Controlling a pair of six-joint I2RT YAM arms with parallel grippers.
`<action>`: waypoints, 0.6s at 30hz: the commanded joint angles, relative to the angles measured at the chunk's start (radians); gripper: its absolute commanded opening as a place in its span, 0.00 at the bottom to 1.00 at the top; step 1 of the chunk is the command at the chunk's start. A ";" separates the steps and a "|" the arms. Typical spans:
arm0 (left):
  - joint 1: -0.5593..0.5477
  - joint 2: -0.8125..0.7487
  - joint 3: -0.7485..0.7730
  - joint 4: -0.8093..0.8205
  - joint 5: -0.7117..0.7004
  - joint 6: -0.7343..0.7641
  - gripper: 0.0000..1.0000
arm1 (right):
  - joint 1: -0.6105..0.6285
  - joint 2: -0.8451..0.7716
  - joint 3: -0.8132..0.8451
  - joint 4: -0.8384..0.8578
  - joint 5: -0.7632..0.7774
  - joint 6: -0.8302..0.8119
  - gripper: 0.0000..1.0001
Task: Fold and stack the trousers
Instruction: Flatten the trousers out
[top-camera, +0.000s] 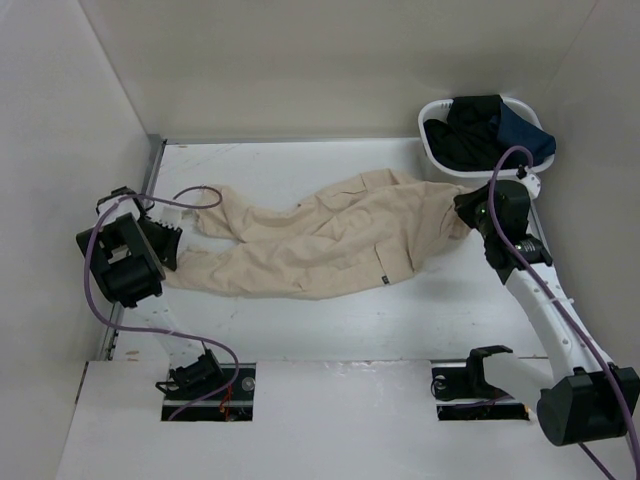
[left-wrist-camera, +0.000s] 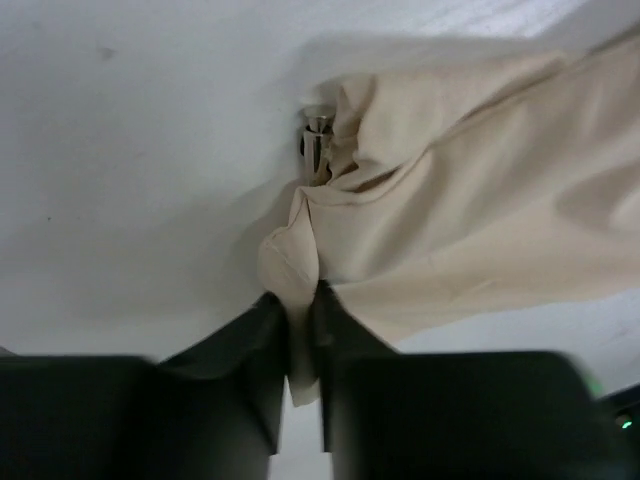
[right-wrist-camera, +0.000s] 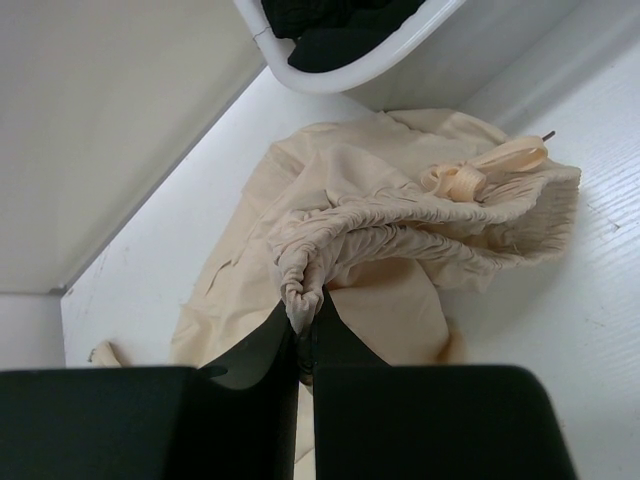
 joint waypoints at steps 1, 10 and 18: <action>0.002 -0.045 -0.034 0.077 -0.037 -0.063 0.04 | -0.009 -0.033 0.050 0.025 0.019 -0.021 0.02; 0.013 -0.556 0.029 0.260 -0.053 -0.213 0.00 | -0.193 -0.197 0.027 -0.025 -0.002 -0.075 0.01; 0.054 -0.625 0.247 -0.091 0.032 -0.170 0.05 | -0.263 -0.283 0.010 -0.088 -0.038 -0.147 0.00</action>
